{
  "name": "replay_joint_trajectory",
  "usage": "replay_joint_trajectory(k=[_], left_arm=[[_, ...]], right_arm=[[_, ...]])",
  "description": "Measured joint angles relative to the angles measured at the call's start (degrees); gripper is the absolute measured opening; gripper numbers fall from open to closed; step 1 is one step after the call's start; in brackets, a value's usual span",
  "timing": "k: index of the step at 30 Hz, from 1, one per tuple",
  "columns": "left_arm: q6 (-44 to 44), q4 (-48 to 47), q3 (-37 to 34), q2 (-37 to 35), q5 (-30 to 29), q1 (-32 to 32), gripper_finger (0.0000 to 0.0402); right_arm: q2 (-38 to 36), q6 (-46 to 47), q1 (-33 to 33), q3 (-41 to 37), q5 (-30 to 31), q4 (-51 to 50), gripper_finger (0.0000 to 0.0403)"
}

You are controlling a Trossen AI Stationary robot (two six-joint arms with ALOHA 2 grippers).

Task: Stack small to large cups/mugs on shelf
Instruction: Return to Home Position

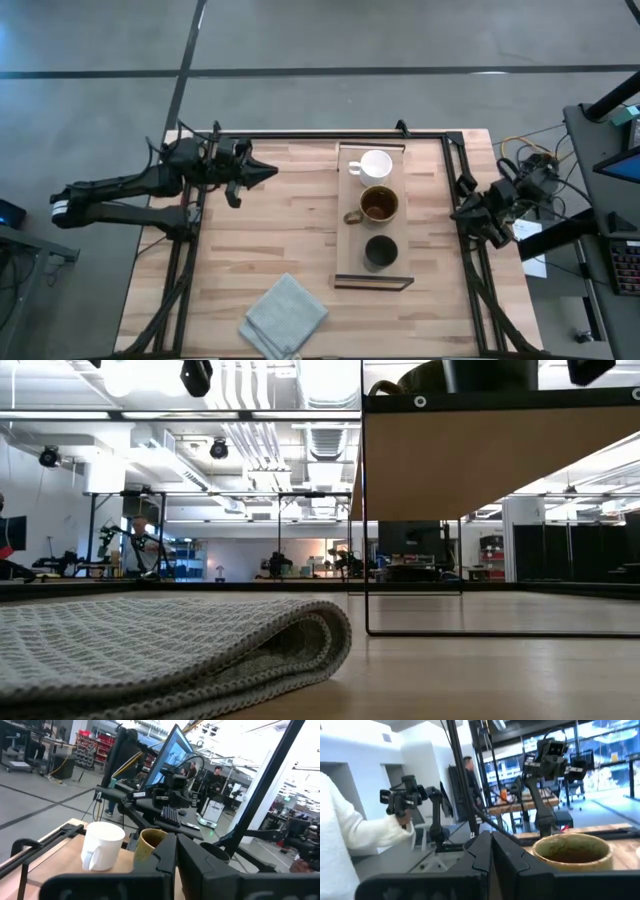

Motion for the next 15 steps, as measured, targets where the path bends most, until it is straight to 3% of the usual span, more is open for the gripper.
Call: replay_joint_trajectory(k=[3,8,15], left_arm=[[-0.02,0.00,0.19,0.35,-0.01,0.00,0.0000],[-0.10,1.51,0.28,0.62,-0.13,0.00,0.0000],[-1.42,4.59,0.28,1.09,-0.20,0.00,0.0000]], right_arm=[[-3.72,-2.68,0.00,-2.38,2.91,-0.04,0.0009],[-2.14,-4.87,-0.09,-3.29,8.60,0.14,0.0009],[0.85,-5.75,-0.38,-3.67,5.01,4.55,0.0009]])
